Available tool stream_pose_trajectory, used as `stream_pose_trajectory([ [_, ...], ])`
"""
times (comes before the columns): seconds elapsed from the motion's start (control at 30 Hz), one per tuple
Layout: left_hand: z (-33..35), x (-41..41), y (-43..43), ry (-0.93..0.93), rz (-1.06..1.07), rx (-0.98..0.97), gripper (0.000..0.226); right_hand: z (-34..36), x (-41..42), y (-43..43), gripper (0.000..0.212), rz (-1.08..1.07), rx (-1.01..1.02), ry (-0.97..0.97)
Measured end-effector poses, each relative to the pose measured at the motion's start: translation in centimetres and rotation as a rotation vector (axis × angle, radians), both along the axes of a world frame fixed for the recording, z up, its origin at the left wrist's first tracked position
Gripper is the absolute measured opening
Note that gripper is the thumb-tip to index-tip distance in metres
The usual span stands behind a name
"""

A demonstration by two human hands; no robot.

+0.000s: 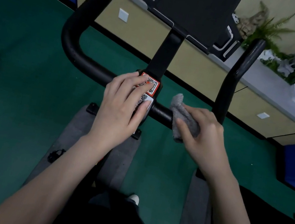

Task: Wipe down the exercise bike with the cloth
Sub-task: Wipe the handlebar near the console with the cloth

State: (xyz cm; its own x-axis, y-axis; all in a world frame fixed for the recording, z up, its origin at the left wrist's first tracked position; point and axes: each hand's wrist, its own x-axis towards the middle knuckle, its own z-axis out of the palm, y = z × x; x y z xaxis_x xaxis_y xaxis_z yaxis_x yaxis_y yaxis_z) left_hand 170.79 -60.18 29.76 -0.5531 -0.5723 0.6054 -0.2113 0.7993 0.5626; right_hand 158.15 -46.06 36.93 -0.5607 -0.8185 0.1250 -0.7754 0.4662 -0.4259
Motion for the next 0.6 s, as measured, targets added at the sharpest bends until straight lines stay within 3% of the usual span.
stream_pose_trajectory([
  [0.3, 0.0, -0.1, 0.1, 0.017, 0.031, 0.000, 0.030, -0.7, 3.0, -4.4, 0.026, -0.025, -0.102, 0.027],
  [0.6, 0.0, 0.0, 0.2, 0.013, 0.027, -0.002, 0.030, -2.1, 4.1, -1.7, 0.027, -0.166, -0.297, 0.086],
])
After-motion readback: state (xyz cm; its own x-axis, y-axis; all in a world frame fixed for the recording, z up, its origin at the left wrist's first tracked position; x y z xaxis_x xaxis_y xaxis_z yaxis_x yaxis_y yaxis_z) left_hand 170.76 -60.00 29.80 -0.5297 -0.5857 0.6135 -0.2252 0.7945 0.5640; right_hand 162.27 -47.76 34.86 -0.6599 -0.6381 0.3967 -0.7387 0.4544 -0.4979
